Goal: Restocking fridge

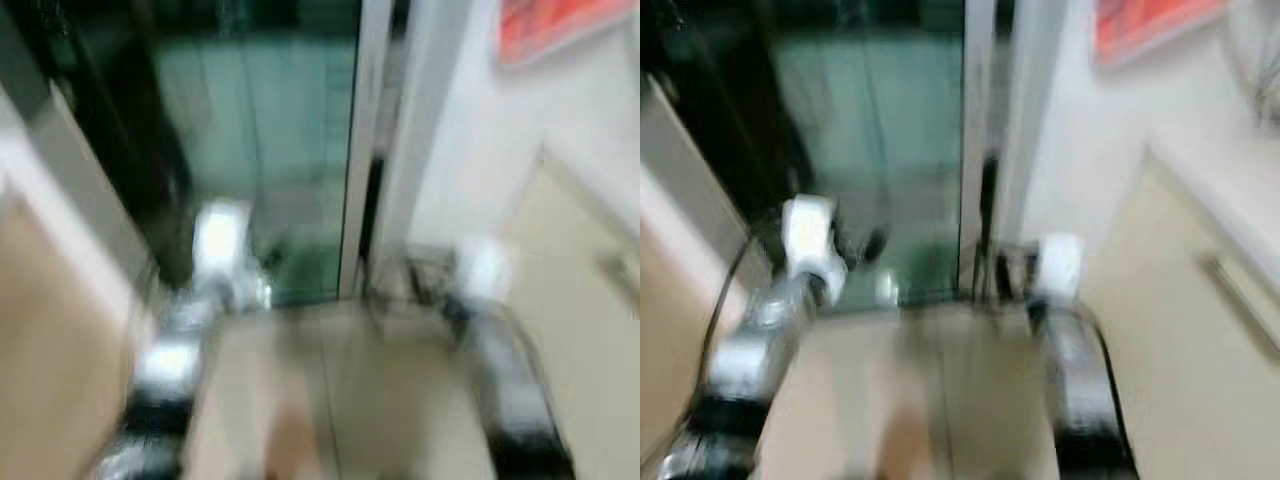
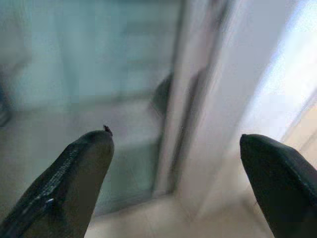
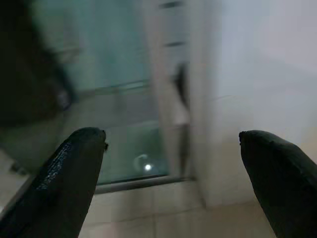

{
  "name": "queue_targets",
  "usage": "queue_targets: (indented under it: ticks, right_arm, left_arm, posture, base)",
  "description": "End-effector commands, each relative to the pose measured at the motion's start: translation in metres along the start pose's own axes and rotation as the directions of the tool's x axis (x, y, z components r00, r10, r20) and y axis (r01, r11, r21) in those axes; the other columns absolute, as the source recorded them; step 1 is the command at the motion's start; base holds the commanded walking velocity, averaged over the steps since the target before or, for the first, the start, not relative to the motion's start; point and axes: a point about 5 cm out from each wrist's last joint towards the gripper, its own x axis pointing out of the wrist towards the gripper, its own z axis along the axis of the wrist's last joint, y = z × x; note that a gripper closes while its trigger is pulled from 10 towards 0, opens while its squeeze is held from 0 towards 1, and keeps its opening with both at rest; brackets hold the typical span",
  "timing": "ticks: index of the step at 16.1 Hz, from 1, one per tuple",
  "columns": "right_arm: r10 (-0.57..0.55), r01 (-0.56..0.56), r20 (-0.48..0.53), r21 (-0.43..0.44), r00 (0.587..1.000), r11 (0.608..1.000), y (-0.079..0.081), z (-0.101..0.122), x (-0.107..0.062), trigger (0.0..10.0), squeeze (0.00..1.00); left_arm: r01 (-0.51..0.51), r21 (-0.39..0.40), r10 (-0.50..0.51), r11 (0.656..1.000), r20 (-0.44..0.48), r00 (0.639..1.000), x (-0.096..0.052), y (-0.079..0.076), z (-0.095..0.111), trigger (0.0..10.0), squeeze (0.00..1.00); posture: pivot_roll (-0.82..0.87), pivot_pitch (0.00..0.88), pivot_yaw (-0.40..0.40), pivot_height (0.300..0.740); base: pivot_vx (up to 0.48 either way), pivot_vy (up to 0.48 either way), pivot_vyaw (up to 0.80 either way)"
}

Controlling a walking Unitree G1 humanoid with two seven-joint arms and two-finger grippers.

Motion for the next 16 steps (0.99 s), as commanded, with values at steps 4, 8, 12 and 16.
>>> queue_targets:
  ticks: [4, 8, 12, 16]
  right_arm:
    - [-0.08, 0.087, 0.072, -0.085, 0.994, 0.993, -0.028, 0.008, -0.014, 10.0, 0.0]
    - [-0.086, 0.111, 0.148, -0.168, 0.985, 0.98, -0.041, 0.007, -0.053, 10.0, 0.0]
    - [-0.072, 0.086, 0.13, -0.107, 0.989, 0.991, -0.039, 0.007, -0.037, 10.0, 0.0]
    - [-0.067, 0.072, 0.14, -0.028, 0.988, 0.997, -0.032, 0.01, -0.029, 10.0, 0.0]
  left_arm:
    - [0.003, 0.025, -0.003, 1.0, 0.01, 1.0, -0.024, 0.019, -0.008, 10.0, 0.0]
    - [-0.09, 0.072, 0.087, 0.993, 0.051, 0.995, -0.059, 0.031, -0.007, 10.0, 0.0]
    - [-0.048, 0.057, 0.044, 0.997, 0.064, 0.997, -0.046, 0.018, -0.008, 10.0, 0.0]
    - [-0.058, 0.05, 0.054, 0.997, 0.075, 0.996, -0.035, 0.02, -0.004, 10.0, 0.0]
  posture:
    - [0.01, 0.0, 0.011, 0.74]
    - [0.0, 0.0, 0.009, 0.74]
    - [0.0, 0.0, 0.018, 0.74]
    - [-0.01, 0.0, 0.042, 0.74]
  base:
    - [0.0, 0.0, 0.0]
    - [0.0, 0.0, 0.0]
    - [0.0, 0.0, 0.0]
    - [0.0, 0.0, 0.0]
